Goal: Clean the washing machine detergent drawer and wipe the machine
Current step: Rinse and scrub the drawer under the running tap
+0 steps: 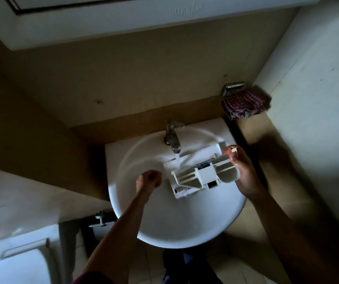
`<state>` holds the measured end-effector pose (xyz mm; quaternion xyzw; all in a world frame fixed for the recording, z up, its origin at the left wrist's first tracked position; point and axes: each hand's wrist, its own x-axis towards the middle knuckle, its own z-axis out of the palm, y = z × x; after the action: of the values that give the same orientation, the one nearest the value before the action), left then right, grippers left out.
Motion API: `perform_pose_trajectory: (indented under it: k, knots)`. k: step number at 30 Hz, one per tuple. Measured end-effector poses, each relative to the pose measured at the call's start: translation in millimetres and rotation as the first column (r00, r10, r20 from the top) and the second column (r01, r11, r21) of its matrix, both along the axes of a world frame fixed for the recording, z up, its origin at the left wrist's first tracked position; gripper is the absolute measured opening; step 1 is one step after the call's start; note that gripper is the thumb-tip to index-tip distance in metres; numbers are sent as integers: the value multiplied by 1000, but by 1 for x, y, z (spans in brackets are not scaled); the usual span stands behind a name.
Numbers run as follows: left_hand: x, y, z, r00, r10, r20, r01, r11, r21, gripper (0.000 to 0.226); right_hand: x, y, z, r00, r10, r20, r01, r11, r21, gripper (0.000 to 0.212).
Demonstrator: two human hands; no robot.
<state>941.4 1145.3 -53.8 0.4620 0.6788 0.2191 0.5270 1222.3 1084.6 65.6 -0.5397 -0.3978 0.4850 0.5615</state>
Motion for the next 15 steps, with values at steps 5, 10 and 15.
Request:
perform_pose_trajectory:
  k: [5,10,15]
  knots:
    - [14,-2,-7,982,146,123,-135,987,-89,35,-1,-2,1,999,39,-8,-39,999,9,19]
    - [25,0,-1,991,64,114,-54,995,-84,22,-4,-11,-1,990,99,-103,-101,995,-11,37]
    - [23,7,6,992,-120,-33,119,993,-25,26,-1,-13,-2,987,87,-135,-88,996,-5,36]
